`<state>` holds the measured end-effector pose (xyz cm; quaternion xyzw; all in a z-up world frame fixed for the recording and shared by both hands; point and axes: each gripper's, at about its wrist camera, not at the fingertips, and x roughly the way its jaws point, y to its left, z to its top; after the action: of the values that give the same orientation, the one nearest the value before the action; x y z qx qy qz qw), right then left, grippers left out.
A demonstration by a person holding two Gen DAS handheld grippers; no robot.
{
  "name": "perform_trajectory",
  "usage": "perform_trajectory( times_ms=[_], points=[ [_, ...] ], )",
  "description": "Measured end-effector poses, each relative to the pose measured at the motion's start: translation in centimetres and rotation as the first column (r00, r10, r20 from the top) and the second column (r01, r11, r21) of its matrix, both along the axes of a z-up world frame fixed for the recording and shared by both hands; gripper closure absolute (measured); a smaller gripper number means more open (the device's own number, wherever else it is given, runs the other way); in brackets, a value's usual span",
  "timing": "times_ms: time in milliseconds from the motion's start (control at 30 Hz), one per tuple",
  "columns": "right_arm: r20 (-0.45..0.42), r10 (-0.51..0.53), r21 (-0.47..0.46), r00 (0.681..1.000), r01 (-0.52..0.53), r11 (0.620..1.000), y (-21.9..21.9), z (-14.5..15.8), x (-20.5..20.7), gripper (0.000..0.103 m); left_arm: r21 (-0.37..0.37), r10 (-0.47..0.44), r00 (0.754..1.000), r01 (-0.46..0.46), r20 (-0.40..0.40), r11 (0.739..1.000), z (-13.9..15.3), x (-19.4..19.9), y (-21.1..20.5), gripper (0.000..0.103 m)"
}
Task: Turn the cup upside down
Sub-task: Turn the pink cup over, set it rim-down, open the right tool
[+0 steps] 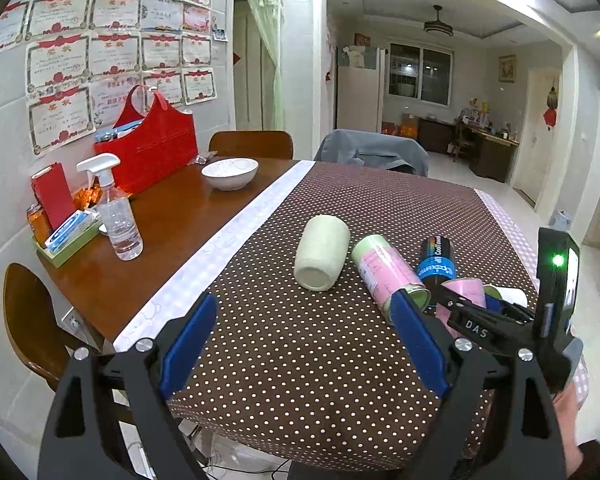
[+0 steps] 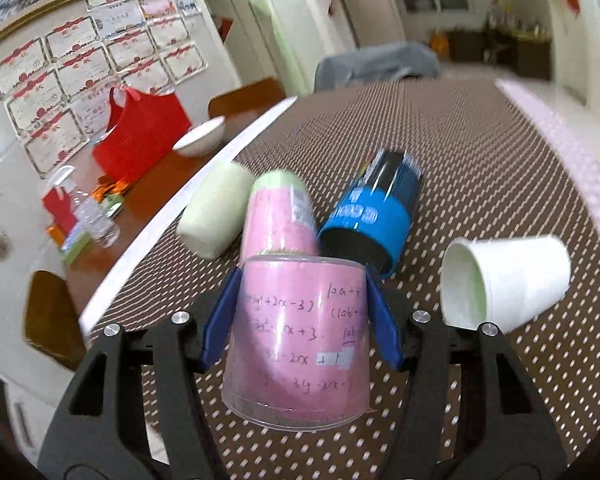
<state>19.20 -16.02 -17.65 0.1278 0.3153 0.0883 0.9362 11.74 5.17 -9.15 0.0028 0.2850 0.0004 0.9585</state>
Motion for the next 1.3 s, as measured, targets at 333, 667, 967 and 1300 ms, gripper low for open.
perform_trajectory(
  times_ms=[333, 667, 967, 1300],
  points=[
    [-0.059, -0.064, -0.193, 0.996, 0.052, 0.980, 1.8, -2.8, 1.0, 0.043, -0.011, 0.001, 1.000, -0.001, -0.012, 1.000, -0.5, 0.3, 0.2, 0.016],
    [-0.019, -0.056, -0.210, 0.998, 0.051, 0.976, 1.7, -3.0, -2.6, 0.043, -0.005, -0.018, 1.000, 0.018, -0.005, 1.000, -0.4, -0.2, -0.6, 0.016],
    [-0.006, -0.045, -0.156, 0.999, 0.043, 0.987, 0.9, -2.6, -5.0, 0.019, 0.010, -0.031, 0.999, 0.030, 0.012, 0.999, -0.1, -0.8, -1.6, 0.016],
    [0.024, -0.050, -0.063, 0.998, 0.051, 0.997, -0.8, 1.2, -6.8, 0.006, 0.029, -0.030, 0.998, 0.028, 0.046, 0.999, 0.9, -1.9, -2.3, 0.016]
  ],
)
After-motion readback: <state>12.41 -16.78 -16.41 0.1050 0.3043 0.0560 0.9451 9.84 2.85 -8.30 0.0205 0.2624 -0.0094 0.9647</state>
